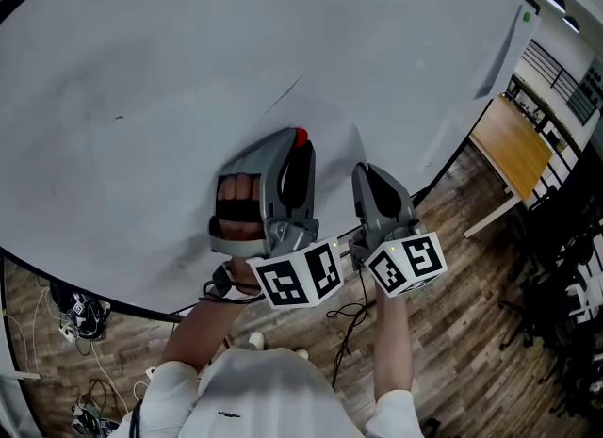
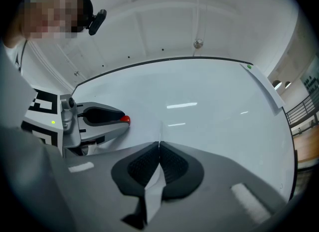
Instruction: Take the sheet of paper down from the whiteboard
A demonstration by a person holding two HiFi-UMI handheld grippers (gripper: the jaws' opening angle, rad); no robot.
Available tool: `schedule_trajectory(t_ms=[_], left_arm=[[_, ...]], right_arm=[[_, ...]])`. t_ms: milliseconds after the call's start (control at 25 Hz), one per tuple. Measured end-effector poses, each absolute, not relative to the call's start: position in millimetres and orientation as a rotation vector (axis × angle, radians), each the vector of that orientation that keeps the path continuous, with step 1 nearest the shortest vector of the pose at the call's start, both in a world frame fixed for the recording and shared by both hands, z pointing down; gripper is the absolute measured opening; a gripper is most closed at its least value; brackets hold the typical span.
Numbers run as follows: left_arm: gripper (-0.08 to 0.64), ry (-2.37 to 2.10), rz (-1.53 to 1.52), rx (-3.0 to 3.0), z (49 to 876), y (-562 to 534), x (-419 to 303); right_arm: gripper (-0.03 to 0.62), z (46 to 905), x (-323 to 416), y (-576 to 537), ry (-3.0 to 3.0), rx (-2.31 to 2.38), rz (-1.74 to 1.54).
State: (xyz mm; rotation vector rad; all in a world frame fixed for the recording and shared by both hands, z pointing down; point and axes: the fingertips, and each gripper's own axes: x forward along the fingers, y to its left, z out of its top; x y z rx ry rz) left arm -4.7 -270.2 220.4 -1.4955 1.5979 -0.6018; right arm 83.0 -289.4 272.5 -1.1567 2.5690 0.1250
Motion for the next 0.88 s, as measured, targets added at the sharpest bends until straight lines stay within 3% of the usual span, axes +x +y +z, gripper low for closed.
schedule_trajectory(t_ms=[880], left_arm=[[0.123, 1.547, -0.471, -1.752, 232.1, -241.1, -10.8]], right_arm=[[0.009, 276.2, 87.8, -273.1, 2.507, -1.301, 0.128]])
